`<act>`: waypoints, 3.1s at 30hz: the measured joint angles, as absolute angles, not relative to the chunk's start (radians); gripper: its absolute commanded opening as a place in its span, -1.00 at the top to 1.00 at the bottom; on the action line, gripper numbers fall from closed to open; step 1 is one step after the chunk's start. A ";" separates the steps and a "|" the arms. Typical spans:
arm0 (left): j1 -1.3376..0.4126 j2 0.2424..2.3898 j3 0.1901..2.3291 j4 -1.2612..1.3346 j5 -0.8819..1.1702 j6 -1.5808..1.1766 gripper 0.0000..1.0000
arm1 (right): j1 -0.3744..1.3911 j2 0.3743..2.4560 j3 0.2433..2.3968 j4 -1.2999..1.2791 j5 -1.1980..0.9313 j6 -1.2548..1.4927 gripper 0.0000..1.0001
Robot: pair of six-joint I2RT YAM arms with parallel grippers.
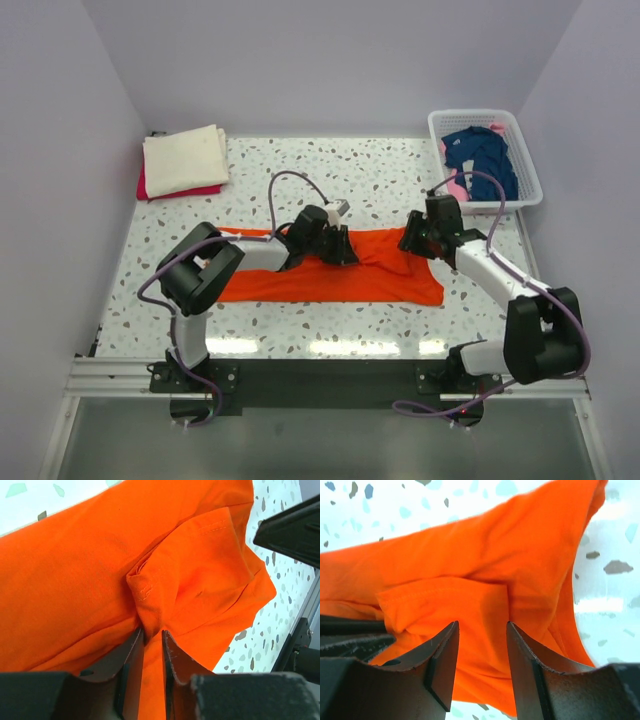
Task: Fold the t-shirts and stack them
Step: Fold the tshirt
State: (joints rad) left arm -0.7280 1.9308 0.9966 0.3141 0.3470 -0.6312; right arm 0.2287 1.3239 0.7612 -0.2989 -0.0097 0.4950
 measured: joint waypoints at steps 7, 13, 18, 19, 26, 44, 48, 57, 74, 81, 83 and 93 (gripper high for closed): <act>-0.728 1.915 0.997 0.321 0.335 -0.624 0.22 | 0.229 1.459 0.847 -0.290 0.010 0.491 0.08; -0.728 1.916 1.034 0.305 0.326 -0.610 0.10 | 0.229 1.508 0.854 -0.292 0.036 0.490 0.08; -0.728 1.933 1.115 0.299 0.318 -0.600 0.10 | 0.229 1.522 0.859 -0.290 0.038 0.490 0.10; -0.728 1.939 1.126 0.299 0.318 -0.599 0.10 | 0.229 1.524 0.859 -0.290 0.038 0.490 0.11; -0.728 1.988 1.168 0.279 0.307 -0.589 0.10 | 0.229 1.534 0.859 -0.286 0.034 0.490 0.29; -0.736 1.990 1.168 0.219 0.237 -0.561 0.00 | 0.229 1.468 0.849 -0.274 -0.010 0.497 0.89; -0.742 1.990 1.168 0.214 0.230 -0.556 0.02 | 0.229 1.419 0.826 -0.278 -0.019 0.497 0.89; -0.752 1.990 1.166 0.221 0.234 -0.556 0.41 | 0.232 1.312 0.774 -0.287 -0.022 0.498 0.89; -0.762 1.887 1.014 0.279 0.259 -0.564 0.73 | 0.265 1.232 0.677 -0.300 -0.017 0.521 0.88; -0.763 1.886 0.992 0.293 0.258 -0.565 0.60 | 0.288 1.232 0.622 -0.302 0.012 0.540 0.78; -0.764 1.885 0.983 0.293 0.258 -0.564 0.35 | 0.288 1.235 0.620 -0.303 0.020 0.542 0.57; -0.765 1.700 0.966 0.161 0.107 -0.557 -0.09 | 0.292 1.150 0.686 -0.411 0.072 0.531 0.04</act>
State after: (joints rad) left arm -0.7654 1.7000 0.9665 0.1612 0.1070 -0.5568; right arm 0.2916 1.1496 0.6861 -0.4114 0.0719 0.5308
